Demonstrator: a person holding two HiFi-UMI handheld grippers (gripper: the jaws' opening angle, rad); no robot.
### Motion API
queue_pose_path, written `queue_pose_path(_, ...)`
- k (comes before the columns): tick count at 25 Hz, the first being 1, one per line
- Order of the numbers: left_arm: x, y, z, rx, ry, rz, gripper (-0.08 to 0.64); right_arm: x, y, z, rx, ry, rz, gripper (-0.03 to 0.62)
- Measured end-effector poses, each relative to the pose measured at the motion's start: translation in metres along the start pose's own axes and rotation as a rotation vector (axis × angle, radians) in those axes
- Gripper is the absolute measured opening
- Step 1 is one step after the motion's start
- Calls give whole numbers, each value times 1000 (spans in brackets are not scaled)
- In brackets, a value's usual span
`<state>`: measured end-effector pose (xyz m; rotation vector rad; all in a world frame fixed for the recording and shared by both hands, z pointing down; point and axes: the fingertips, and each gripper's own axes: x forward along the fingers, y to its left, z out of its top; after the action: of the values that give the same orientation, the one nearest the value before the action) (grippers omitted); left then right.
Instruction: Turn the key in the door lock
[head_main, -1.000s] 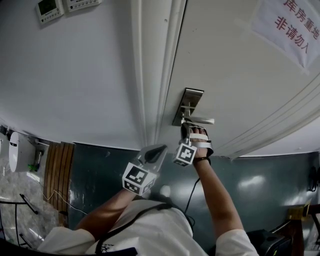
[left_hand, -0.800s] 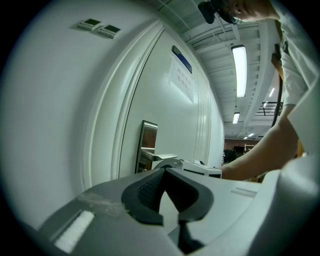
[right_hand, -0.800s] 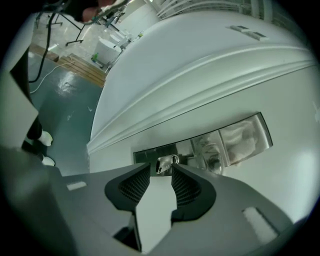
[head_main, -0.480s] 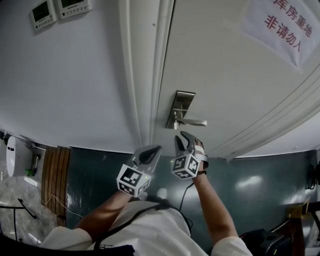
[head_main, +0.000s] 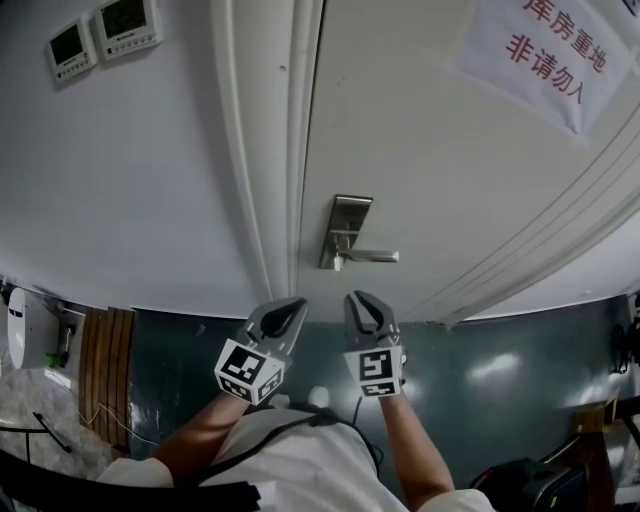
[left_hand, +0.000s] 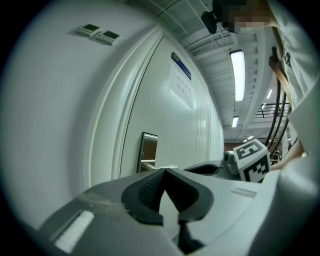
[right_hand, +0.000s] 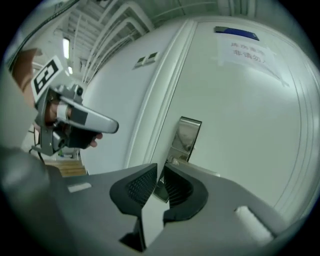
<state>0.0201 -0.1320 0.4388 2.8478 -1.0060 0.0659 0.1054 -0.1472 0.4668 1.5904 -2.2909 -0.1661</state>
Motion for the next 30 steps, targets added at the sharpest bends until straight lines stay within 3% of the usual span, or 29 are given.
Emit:
queue_pose_path(6,-10,4,14,3,-26,8,5,-36,-10,24,280,-95,-10,24)
queue_pose_path(12,-17,8,30,-3,-58,9,5,-61,-15,38,422,-165,-39,8)
queue_pose_path(30,-24,4,34,-4,-66,-25,5,-68,-1,34,449,-147,-52,8)
